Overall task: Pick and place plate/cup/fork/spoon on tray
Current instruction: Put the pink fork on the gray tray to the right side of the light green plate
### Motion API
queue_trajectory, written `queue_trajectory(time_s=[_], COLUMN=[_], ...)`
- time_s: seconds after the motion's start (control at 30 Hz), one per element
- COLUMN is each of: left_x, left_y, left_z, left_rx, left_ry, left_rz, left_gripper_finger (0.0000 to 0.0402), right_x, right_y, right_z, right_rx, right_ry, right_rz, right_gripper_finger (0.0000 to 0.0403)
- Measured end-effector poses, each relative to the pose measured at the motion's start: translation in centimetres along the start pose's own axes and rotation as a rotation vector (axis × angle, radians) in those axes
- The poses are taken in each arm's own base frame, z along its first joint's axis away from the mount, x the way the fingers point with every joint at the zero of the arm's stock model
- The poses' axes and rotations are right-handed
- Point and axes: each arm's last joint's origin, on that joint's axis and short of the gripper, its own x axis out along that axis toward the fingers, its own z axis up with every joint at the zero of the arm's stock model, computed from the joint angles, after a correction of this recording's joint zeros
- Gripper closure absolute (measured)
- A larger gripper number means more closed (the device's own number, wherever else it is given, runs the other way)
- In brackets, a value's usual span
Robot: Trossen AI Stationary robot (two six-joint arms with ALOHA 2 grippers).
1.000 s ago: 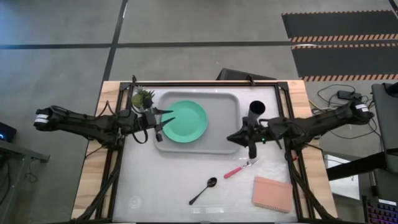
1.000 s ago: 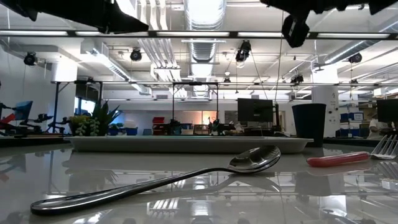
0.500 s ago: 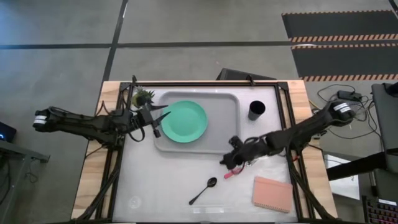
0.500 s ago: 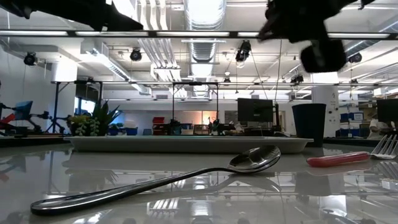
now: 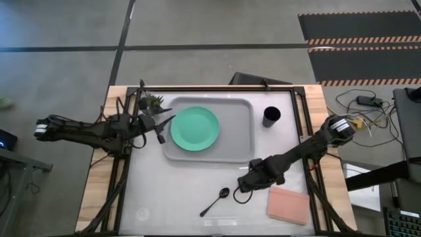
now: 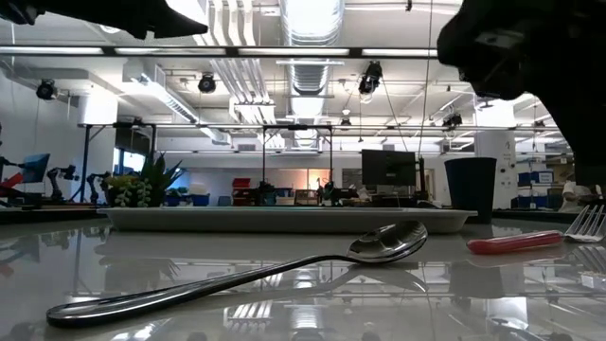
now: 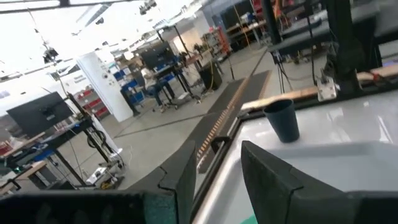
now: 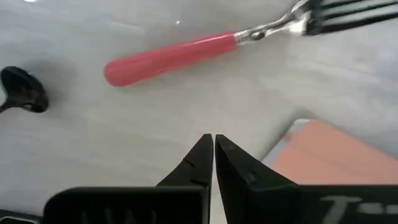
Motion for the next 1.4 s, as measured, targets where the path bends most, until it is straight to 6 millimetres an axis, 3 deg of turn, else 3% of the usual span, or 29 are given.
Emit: queue_trajectory(time_s=[0.23, 0.37, 0.57, 0.7, 1.03, 1.17, 1.4], left_x=[-0.3, -0.3, -0.3, -0.3, -0.5, -0.6, -0.7], left_y=[0.3, 0.4, 0.5, 0.5, 0.7, 0.8, 1.0], left_z=[0.1, -0.1, -0.5, -0.5, -0.4, -0.3, -0.1], left_rx=[0.008, 0.017, 0.050, 0.074, 0.115, 0.128, 0.118], left_ry=[0.003, 0.033, 0.095, 0.110, 0.106, 0.100, 0.082], left_rz=[0.034, 0.068, 0.128, 0.149, 0.155, 0.159, 0.169], left_gripper_finger=[0.0292, 0.0292, 0.0292, 0.0292, 0.0292, 0.0292, 0.0292], right_x=[2.1, 2.5, 2.9, 3.1, 3.6, 4.6, 5.8], right_y=[-0.1, -0.4, -0.8, -0.8, -1.2, -1.5, -1.3], right_z=[0.7, 1.2, 1.3, 1.1, 0.0, -0.3, -0.1], right_rx=[0.127, 0.219, 0.310, 0.352, 0.480, 0.519, 0.511], right_ry=[-0.117, -0.219, -0.219, -0.224, -0.296, -0.318, -0.361], right_rz=[-0.018, 0.013, 0.007, 0.016, 0.065, 0.046, 0.042], right_gripper_finger=[0.0394, 0.0394, 0.0386, 0.0350, 0.0216, 0.0193, 0.0191])
